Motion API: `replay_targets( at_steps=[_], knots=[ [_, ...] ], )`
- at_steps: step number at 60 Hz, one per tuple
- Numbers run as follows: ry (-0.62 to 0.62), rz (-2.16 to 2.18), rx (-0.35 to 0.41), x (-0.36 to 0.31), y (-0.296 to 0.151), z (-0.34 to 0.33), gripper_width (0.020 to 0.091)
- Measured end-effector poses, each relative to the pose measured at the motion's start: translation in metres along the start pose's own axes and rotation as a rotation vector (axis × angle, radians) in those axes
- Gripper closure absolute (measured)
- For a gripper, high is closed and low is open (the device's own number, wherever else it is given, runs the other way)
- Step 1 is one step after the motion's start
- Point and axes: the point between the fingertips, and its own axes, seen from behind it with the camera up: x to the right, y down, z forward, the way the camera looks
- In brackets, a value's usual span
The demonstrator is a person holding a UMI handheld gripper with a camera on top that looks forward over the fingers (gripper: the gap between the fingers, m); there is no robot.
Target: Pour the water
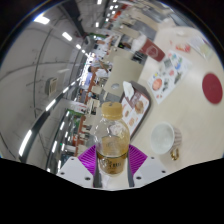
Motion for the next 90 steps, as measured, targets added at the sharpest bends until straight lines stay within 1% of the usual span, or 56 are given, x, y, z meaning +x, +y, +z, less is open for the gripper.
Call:
replay_targets(
  at_steps=[5,7,10,14,16,19,25,28,35,42,43,44,46,47,51,57,59,61,62,64,65,67,71,76,81,90],
  knots=[
    [0.074,-0.327,0.078,-0.007,-0.044,-0.019,0.0714],
    [0.099,-0.437,0.113,-0.011,-0.062,-0.041,0.0713],
    [0.147,-0.582,0.180,-0.007,-0.089,-0.051,0.0709],
    [0.248,-0.772,0.248,0.009,-0.125,-0.071,0.0710],
    [0.303,-0.857,0.267,0.015,-0.140,-0.090,0.0711],
    [0.379,-0.943,0.288,0.045,-0.163,-0.093,0.0710],
    [0.494,-1.041,0.284,0.094,-0.190,-0.110,0.0710],
    [0.536,-1.062,0.296,0.116,-0.201,-0.116,0.0710],
    [0.578,-1.082,0.254,0.164,-0.201,-0.123,0.0710],
    [0.582,-1.079,0.236,0.196,-0.194,-0.122,0.0702],
    [0.579,-1.075,0.238,0.199,-0.192,-0.127,0.0695],
    [0.568,-1.077,0.262,0.195,-0.193,-0.116,0.0701],
    [0.564,-1.072,0.268,0.198,-0.192,-0.121,0.0700],
    [0.557,-1.074,0.278,0.196,-0.193,-0.122,0.0696],
    [0.560,-1.065,0.278,0.198,-0.191,-0.125,0.0668],
    [0.576,-1.041,0.261,0.199,-0.189,-0.121,0.0598],
    [0.590,-1.030,0.236,0.201,-0.186,-0.122,0.0538],
    [0.602,-1.017,0.225,0.202,-0.184,-0.125,0.0450],
    [0.608,-1.011,0.218,0.202,-0.182,-0.127,0.0389],
    [0.623,-0.996,0.200,0.201,-0.178,-0.131,0.0242],
    [0.634,-0.988,0.195,0.201,-0.176,-0.134,0.0240],
    [0.652,-0.974,0.180,0.200,-0.171,-0.141,0.0264],
    [0.687,-0.954,0.153,0.192,-0.159,-0.158,0.0253],
    [0.705,-0.934,0.131,0.175,-0.134,-0.179,0.0254],
    [0.733,-0.915,0.093,0.157,-0.106,-0.207,0.0256],
    [0.757,-0.918,0.060,0.123,-0.056,-0.247,0.0254]
  ],
)
